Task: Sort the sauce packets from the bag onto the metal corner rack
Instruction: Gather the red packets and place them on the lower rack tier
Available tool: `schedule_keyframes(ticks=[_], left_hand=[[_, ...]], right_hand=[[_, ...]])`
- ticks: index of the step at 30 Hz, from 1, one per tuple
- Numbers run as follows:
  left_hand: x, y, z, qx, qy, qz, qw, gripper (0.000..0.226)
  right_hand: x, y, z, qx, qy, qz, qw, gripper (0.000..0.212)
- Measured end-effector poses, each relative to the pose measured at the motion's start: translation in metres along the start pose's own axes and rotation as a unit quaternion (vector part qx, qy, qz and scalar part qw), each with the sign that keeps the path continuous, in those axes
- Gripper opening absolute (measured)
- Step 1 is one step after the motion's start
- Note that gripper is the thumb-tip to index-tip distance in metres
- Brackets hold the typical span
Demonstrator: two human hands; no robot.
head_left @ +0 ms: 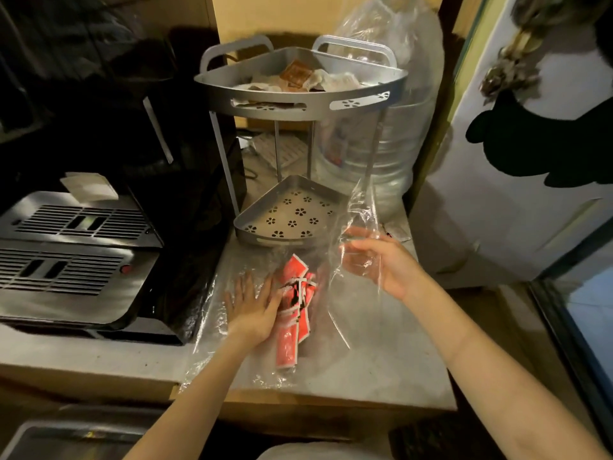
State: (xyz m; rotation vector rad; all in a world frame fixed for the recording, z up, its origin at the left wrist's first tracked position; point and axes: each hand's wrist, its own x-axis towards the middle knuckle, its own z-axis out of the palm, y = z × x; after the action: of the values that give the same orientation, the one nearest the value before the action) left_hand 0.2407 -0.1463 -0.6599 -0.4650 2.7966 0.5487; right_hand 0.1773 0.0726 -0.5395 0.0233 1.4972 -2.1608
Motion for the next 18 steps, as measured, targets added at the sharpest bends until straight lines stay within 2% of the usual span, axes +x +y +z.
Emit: schedule_keyframes(ticks=[4, 7, 10, 12, 13, 14, 15, 16, 17, 18], left_hand=[[0.002, 0.004, -0.002, 0.069, -0.011, 0.001, 0.998, 0.062], [0.004, 0.014, -0.008, 0.068, 0.007, -0.016, 0.998, 0.063], [0.0, 0.025, -0.01, -0.032, 0.089, 0.0, 0.996, 0.053], [-0.004, 0.035, -0.01, -0.194, 0.133, 0.019, 0.972, 0.044], [-0.006, 0.04, -0.013, -0.326, 0.106, 0.018, 0.939, 0.041], [-0.009, 0.048, -0.019, -0.48, 0.031, -0.002, 0.877, 0.042], [-0.009, 0.054, -0.023, -0.623, -0.068, -0.019, 0.779, 0.048], [-0.008, 0.055, -0.026, -0.722, -0.146, -0.033, 0.675, 0.056], [-0.005, 0.054, -0.029, -0.772, -0.177, -0.039, 0.609, 0.058], [-0.004, 0.053, -0.033, -0.793, -0.185, -0.032, 0.58, 0.052]], right_hand=[[0.002, -0.017, 0.008, 0.001, -0.037, -0.026, 0.999, 0.023], [0.003, -0.028, 0.019, -0.023, -0.059, -0.041, 0.997, 0.024], [0.004, -0.039, 0.031, -0.026, -0.066, -0.059, 0.996, 0.026], [0.003, -0.047, 0.039, -0.015, -0.083, -0.07, 0.994, 0.022], [0.003, -0.05, 0.042, -0.006, -0.092, -0.076, 0.993, 0.018], [0.002, -0.053, 0.044, 0.003, -0.098, -0.081, 0.992, 0.015], [0.001, -0.055, 0.045, 0.014, -0.103, -0.085, 0.991, 0.014], [0.001, -0.056, 0.045, 0.02, -0.106, -0.086, 0.99, 0.014], [0.001, -0.056, 0.042, 0.022, -0.106, -0.085, 0.99, 0.015], [0.0, -0.055, 0.039, 0.023, -0.099, -0.082, 0.991, 0.015]])
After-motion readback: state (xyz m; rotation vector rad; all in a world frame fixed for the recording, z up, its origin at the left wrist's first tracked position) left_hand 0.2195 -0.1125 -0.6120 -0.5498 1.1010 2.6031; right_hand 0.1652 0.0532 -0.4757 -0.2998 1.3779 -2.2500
